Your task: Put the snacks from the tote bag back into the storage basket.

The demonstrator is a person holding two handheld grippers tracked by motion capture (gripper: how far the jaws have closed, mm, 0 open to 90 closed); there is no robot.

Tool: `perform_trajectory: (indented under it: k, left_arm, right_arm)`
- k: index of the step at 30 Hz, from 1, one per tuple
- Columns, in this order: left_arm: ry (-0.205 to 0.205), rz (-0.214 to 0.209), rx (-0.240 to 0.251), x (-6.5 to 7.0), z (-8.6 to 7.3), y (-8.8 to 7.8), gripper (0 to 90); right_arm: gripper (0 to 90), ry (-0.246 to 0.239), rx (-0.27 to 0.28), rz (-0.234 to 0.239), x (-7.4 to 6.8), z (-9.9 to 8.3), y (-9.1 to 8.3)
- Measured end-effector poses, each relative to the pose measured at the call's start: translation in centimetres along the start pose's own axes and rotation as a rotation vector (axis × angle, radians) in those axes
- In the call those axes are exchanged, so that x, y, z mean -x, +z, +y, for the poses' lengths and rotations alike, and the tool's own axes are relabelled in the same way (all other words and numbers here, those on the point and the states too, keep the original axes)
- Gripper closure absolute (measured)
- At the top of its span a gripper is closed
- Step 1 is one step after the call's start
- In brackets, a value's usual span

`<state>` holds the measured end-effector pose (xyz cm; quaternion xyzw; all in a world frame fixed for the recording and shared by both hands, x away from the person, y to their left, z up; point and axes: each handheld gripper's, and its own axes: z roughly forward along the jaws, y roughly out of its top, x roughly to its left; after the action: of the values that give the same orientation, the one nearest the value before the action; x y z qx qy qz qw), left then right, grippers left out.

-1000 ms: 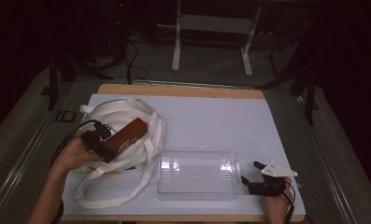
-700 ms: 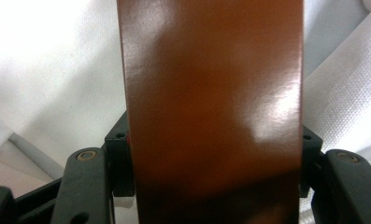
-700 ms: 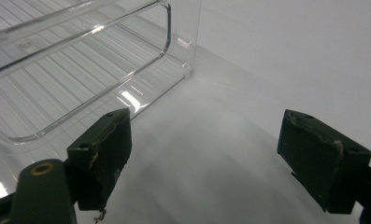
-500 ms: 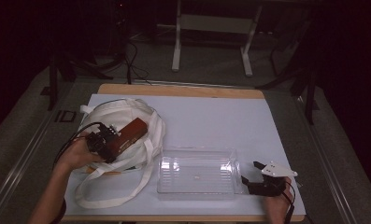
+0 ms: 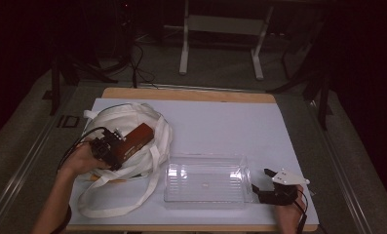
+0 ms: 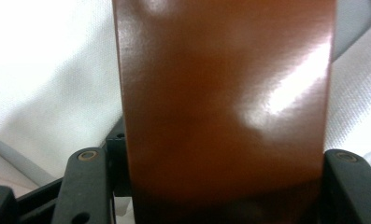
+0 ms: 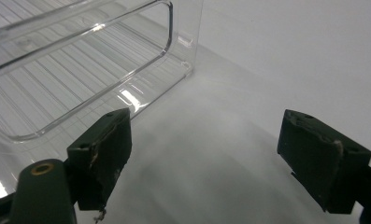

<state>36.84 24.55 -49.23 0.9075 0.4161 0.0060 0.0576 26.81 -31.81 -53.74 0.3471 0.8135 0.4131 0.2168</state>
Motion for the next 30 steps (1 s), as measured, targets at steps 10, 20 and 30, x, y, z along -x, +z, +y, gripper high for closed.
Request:
perform_trajectory:
  k: [10, 20, 30]
  left_arm:
    - [-0.001, 0.004, 0.01, 0.1, -0.1, 0.0, 40.8]
    - [-0.009, 0.008, -0.001, 0.0, 0.2, -0.4, 42.8]
    - [-0.009, 0.004, 0.07, 0.3, -0.2, -1.4, 43.5]
  right_arm:
    - [17.8, -0.009, -0.001, -0.007, -0.1, 0.0, 0.0]
    - [17.7, -0.009, 0.002, -0.006, -0.1, 0.0, 0.0]
    - [17.8, -0.01, 0.0, -0.006, -0.1, 0.0, 0.0]
